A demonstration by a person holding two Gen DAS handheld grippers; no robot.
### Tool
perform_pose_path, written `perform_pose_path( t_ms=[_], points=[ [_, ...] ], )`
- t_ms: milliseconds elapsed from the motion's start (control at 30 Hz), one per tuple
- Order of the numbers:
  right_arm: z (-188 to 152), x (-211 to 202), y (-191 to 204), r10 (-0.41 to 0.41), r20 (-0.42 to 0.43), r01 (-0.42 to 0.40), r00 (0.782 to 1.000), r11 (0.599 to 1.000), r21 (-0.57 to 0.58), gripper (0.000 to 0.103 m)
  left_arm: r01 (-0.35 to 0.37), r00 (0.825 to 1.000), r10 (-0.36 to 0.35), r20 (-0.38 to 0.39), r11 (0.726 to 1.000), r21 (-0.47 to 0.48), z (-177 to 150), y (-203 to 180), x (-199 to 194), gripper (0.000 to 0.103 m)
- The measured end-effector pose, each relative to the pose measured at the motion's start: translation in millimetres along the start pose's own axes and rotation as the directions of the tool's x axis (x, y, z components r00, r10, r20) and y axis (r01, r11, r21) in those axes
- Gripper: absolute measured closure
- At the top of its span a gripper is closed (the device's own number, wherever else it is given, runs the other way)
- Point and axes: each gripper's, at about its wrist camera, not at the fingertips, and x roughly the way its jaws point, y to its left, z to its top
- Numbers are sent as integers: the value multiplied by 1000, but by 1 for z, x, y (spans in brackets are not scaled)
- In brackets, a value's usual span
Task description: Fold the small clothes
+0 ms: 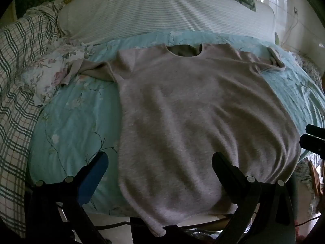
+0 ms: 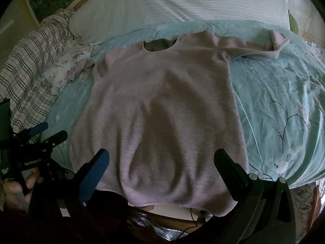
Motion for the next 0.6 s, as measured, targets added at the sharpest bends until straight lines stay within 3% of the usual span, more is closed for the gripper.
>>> perform_pose_path(
  t_ms=[600],
  points=[
    [0, 4, 5, 11, -6, -11, 1000, 1000, 1, 0, -6, 1000, 6, -3, 1000, -6, 2, -3, 3, 1]
  ],
)
